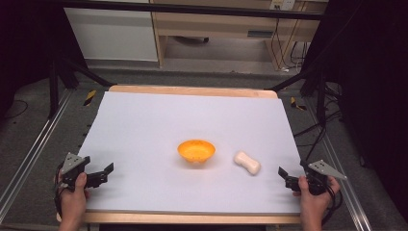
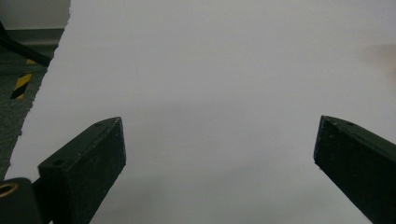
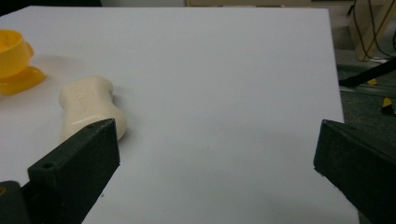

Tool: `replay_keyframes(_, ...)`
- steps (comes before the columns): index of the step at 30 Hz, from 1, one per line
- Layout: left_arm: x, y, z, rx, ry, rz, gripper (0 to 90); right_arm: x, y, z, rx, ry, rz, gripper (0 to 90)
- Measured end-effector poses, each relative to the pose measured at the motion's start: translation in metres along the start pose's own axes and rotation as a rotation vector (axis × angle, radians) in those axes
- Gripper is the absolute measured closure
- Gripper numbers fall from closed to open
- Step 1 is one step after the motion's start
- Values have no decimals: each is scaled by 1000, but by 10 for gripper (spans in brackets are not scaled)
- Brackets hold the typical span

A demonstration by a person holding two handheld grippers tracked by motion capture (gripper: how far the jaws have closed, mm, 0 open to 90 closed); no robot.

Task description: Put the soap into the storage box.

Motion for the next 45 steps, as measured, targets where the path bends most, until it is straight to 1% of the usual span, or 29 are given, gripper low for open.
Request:
replay_keyframes(1, 0, 0, 0, 0, 0, 0, 18, 1, -1, 0, -12, -7, -10, 10)
replay_keyframes(4, -1, -1, 0, -1, 4, -4, 17, 1, -4, 0, -29, -11, -3, 19)
replay_keyframes(5, -1, -1, 0, -7, 9, -3, 17, 2, -4, 0, -42, -21, -11, 30)
replay_keyframes(6, -1, -1, 0, -7, 11, -3, 17, 2, -4, 0, -42, -21, -11, 30)
replay_keyframes(9, -1, 0, 0, 5, 5, -3, 17, 4, -7, -1, -58, -34, -29, 53)
replay_keyframes(10, 0, 0, 0, 2, 3, -1, 17, 4, -8, -2, -65, -39, -36, 57)
replay_keyframes(12, 0, 0, 0, 4, 2, -2, 17, 5, -9, -2, -74, -42, -39, 52)
replay_keyframes(13, 0, 0, 0, 2, 0, -4, 17, 7, -12, -4, -87, -58, -35, 46)
replay_keyframes(14, 0, 0, 0, 2, 0, -4, 18, 7, -12, -4, -87, -58, -35, 46)
replay_keyframes(16, -1, 0, 0, 6, 3, -4, 18, 10, -14, -5, -96, -69, -41, 42)
replay_keyframes(17, -1, 0, 0, 4, 8, -3, 17, 13, -18, -6, -116, -89, -56, 38)
replay_keyframes(18, -1, 0, 0, 4, 8, -3, 17, 13, -18, -6, -116, -89, -56, 38)
replay_keyframes(19, -1, 0, 0, -2, 9, 0, 17, 16, -22, -7, -153, -130, -38, 39)
replay_keyframes(22, 0, 0, 0, 2, 0, 3, 18, 19, -27, -8, -186, -181, -14, 41)
replay_keyframes(24, 0, 0, 0, 4, -2, 4, 18, 21, -32, -10, -205, -208, -23, 41)
replay_keyframes(25, 0, 1, 0, 4, 2, 7, 19, 22, -33, -11, -222, -223, -17, 40)
replay_keyframes(27, -1, 0, 0, -1, 6, 10, 19, 24, -35, -13, -259, -257, -31, 41)
replay_keyframes(28, -1, 0, 0, -1, 6, 10, 19, 26, -36, -14, -268, -271, -45, 41)
replay_keyframes(29, -1, 0, 0, -5, 9, 12, 19, 26, -36, -14, -268, -271, -45, 41)
replay_keyframes(30, -1, -1, 0, -5, 6, 12, 19, 28, -39, -16, -303, -313, -70, 37)
replay_keyframes(32, -1, -1, 0, 2, 1, 11, 19, 31, -42, -15, -333, -364, -83, 37)
replay_keyframes(35, -1, 0, 0, -4, 3, 9, 19, 36, -43, -14, -353, -422, -110, 33)
replay_keyframes(36, -1, 0, 0, -4, 3, 9, 19, 36, -43, -14, -353, -422, -110, 33)
replay_keyframes(37, 0, -1, 0, -4, 2, 7, 18, 38, -43, -14, -357, -449, -129, 33)
replay_keyframes(39, 0, -1, 0, 2, -1, 4, 19, 39, -43, -14, -356, -454, -132, 33)
replay_keyframes(41, 0, 0, 0, 2, 0, 4, 18, 43, -44, -14, -371, -490, -150, 30)
replay_keyframes(42, 0, 0, 0, 2, 0, 4, 18, 43, -44, -14, -371, -490, -150, 30)
replay_keyframes(43, -1, 0, 0, -2, 1, 5, 19, 44, -45, -14, -380, -513, -157, 30)
replay_keyframes(45, -1, 0, 0, -2, 2, 5, 19, 46, -47, -15, -387, -528, -170, 28)
Point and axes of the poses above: each handheld gripper's, and its own axes: x roughly forward along the jaws, z roughly out of its underside, y roughly to its right, the point moved 4 cm from there along x, roughly forward along the jaws, and after that the axes turned 4 degrees about y, right-handed, at the moved point
